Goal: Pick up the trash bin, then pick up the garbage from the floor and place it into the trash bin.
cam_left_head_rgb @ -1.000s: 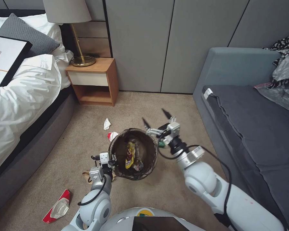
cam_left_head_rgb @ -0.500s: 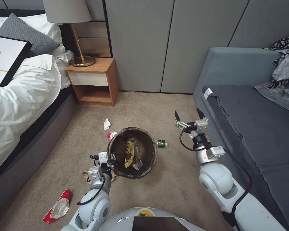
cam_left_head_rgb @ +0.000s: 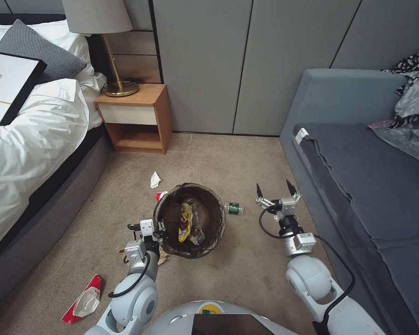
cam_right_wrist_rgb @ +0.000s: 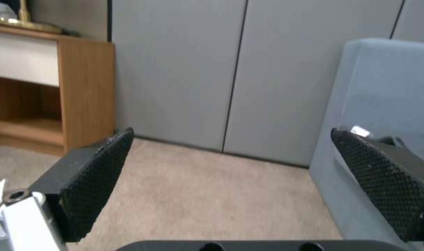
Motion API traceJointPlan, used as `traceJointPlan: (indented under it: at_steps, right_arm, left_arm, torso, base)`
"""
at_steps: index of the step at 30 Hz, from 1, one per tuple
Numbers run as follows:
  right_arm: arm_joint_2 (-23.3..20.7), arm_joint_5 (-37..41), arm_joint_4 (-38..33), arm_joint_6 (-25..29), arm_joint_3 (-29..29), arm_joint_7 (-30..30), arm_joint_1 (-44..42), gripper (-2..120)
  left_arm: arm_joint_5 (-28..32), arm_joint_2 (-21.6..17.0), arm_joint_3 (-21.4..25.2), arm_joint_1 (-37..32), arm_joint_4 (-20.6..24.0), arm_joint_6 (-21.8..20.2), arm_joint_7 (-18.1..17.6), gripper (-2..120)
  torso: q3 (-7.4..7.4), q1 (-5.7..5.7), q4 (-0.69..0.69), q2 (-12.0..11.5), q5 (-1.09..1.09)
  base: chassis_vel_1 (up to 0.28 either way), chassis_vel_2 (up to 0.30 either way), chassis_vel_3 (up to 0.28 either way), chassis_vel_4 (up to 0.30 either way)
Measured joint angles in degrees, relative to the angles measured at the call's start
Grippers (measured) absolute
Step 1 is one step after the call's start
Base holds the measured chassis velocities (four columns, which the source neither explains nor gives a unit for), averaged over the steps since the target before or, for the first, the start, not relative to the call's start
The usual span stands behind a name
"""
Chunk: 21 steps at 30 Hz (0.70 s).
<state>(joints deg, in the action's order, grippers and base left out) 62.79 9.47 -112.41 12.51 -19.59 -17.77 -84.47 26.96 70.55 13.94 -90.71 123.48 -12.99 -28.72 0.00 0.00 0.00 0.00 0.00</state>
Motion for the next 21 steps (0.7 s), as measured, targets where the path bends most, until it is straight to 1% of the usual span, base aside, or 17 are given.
traceJointPlan:
  at_steps: [8, 21]
  right_arm:
    - [1.59, -1.12, 2.2, 1.13, 0.36, 0.48, -0.83, 100]
    - [2.08, -1.24, 2.75, 1.38, 0.21, 0.48, -0.76, 100]
  left_arm:
    - [0.11, -0.36, 0.12, -0.16, 0.09, 0.1, -0.03, 2]
    - [0.14, 0.01, -0.06, 0.14, -0.11, 0.15, -0.08, 2]
  torso:
    - [0.0, 0.0, 0.0, 0.0, 0.0]
    - [0.0, 0.0, 0.0, 0.0, 0.0]
  base:
    - [0.0, 0.0, 0.0, 0.0]
    - [0.0, 0.0, 0.0, 0.0]
